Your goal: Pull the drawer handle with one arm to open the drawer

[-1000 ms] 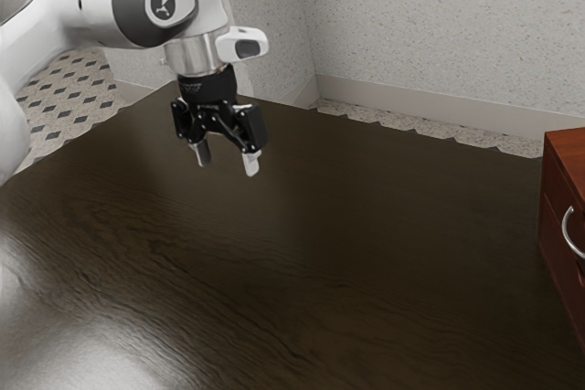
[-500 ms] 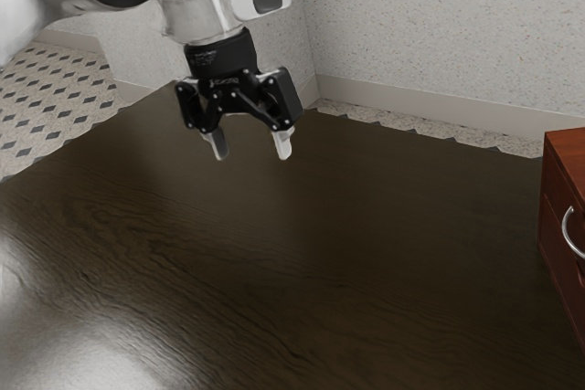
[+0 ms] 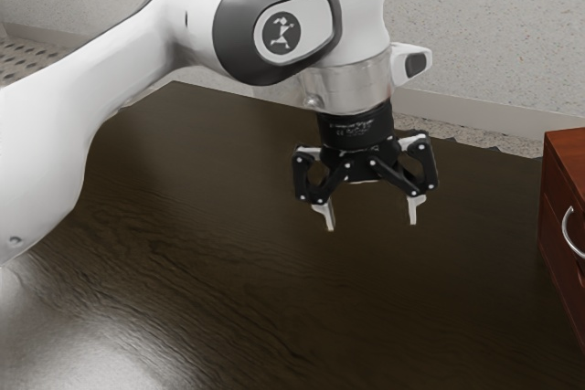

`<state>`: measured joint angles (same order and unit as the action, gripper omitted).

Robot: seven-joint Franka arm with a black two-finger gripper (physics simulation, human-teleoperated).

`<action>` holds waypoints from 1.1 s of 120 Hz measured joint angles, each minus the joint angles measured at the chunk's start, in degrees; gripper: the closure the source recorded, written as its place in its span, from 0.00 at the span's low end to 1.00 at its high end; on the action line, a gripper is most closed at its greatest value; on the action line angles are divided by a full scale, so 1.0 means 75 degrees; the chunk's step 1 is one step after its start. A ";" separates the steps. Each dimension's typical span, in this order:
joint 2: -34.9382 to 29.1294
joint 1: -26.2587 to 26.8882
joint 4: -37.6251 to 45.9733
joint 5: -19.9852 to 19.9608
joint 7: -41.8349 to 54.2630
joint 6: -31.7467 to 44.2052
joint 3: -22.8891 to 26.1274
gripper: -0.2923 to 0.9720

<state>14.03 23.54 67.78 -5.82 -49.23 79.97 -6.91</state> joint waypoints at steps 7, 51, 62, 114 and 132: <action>0.0005 0.0218 -0.0018 0.0064 -0.0294 0.0177 0.0012 0.23; 0.0509 0.0011 -0.0003 0.0074 -0.1074 0.1059 0.0013 0.23; 0.0611 -0.0048 -0.0017 -0.0103 -0.1118 0.1317 0.0018 0.23; 0.1362 -0.0114 -0.0489 -0.0842 -0.1129 0.2269 0.0255 0.23; 0.1435 -0.0115 -0.0491 -0.0948 -0.1077 0.2522 0.0409 0.23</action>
<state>24.79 22.68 64.10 -12.93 -57.31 98.88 -3.84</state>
